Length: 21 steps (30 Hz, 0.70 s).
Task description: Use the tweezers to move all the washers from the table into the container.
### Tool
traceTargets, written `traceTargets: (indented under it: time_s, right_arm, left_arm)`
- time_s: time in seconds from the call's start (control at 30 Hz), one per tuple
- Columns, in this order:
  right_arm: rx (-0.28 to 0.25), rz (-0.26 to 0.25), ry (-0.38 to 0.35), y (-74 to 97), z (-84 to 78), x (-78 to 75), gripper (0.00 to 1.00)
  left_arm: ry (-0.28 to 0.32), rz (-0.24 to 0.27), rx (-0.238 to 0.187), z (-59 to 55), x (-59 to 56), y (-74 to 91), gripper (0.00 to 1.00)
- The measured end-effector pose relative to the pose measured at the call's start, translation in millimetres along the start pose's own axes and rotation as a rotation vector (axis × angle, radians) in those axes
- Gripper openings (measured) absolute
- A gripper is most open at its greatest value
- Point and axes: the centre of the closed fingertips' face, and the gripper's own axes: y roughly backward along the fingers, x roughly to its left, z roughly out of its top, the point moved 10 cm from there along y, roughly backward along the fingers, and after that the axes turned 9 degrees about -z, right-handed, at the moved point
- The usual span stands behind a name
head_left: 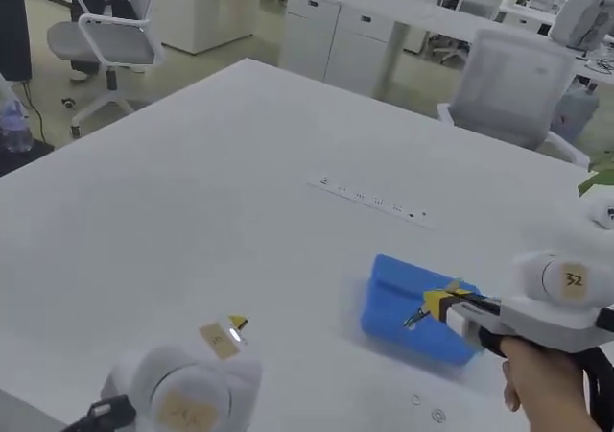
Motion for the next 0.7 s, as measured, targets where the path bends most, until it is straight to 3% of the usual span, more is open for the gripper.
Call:
traceTargets:
  time_s: [0.33, 0.7]
  right_arm:
    - [-0.009, -0.015, -0.008, -8.1, 6.6, -4.3, 0.01]
    - [0.036, -0.045, -0.009, -23.7, -4.1, -9.5, 0.01]
  left_arm:
    - [-0.013, 0.007, -0.012, 1.3, -0.2, 0.9, 0.99]
    - [-0.028, 0.033, 0.02, -1.6, 1.9, -0.9, 0.99]
